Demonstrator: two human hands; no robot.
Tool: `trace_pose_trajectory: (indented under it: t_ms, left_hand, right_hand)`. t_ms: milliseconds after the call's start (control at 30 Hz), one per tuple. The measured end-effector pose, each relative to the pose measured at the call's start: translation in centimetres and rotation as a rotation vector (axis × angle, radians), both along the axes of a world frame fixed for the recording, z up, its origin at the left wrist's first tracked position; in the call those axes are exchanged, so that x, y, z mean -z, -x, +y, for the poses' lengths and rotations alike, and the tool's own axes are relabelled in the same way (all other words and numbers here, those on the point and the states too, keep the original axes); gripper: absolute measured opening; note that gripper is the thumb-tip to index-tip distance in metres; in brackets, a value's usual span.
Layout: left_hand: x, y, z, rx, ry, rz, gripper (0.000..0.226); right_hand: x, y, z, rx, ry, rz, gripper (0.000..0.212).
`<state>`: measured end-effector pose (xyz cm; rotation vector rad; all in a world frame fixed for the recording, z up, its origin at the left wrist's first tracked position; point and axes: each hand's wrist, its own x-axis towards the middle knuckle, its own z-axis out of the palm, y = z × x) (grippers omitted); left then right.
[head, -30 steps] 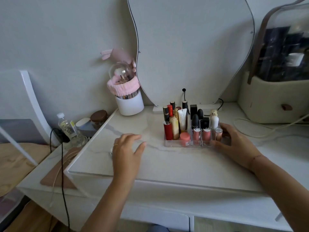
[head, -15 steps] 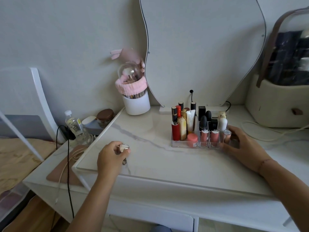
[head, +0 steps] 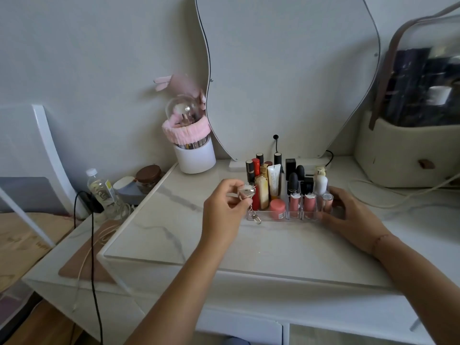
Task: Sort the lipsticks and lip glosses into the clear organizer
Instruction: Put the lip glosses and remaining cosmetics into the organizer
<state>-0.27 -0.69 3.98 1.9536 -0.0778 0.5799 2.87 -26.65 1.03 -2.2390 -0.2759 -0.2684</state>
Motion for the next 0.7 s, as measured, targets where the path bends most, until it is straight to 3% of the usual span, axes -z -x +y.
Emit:
trace_pose_trajectory:
  t_ms: [367,700]
  left_hand:
    - [0.3,-1.9,-2.7,-0.022,-0.144,-0.213,0.034]
    - [1.7,-1.8,-2.4,-0.098,-0.358,-0.264,0.032]
  right_hand:
    - [0.5,-0.5,-0.3,-0.005,-0.036,0.017,0.067]
    - [0.6,-0.5,-0.4,0.01,-0.023,0.018,0.068]
